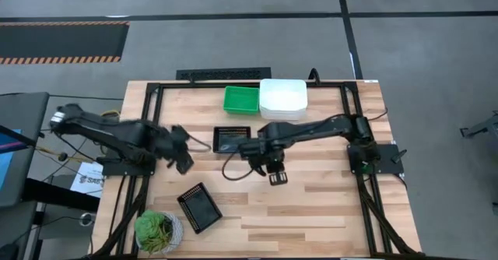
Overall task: Stack baskets by color
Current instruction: Stack the bottom black bin on the black bin
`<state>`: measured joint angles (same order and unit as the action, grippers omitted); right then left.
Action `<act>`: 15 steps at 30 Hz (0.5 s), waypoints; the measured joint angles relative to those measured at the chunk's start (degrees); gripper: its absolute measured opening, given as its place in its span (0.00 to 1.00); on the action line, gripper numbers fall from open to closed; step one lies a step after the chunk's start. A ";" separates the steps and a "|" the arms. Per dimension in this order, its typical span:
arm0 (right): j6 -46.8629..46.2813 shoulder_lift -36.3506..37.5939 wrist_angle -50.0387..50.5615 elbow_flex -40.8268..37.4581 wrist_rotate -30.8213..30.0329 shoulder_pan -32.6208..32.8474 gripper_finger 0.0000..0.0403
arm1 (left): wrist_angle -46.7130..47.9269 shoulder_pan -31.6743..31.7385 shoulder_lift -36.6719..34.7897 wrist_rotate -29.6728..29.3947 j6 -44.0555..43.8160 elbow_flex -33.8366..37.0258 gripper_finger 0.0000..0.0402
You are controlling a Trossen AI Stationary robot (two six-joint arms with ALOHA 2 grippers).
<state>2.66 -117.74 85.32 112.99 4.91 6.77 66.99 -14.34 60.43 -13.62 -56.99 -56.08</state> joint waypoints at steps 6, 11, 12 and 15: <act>-7.50 5.62 2.77 0.06 -0.53 4.28 0.30 | -10.03 -7.31 6.79 5.39 2.65 2.76 0.64; -11.90 11.71 -0.42 0.08 -3.94 8.01 0.29 | -17.07 -13.14 11.59 5.41 10.69 2.76 0.64; -12.65 12.83 -1.39 0.10 -5.20 8.59 0.29 | -18.56 -13.84 12.66 6.12 12.06 2.75 0.64; -14.90 15.79 -2.88 0.10 -9.12 10.86 0.29 | -22.74 -15.72 16.34 9.05 15.19 2.74 0.64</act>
<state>-12.24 -101.95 82.44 113.10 -4.22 17.64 44.25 -30.06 76.77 -4.56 -41.80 -53.34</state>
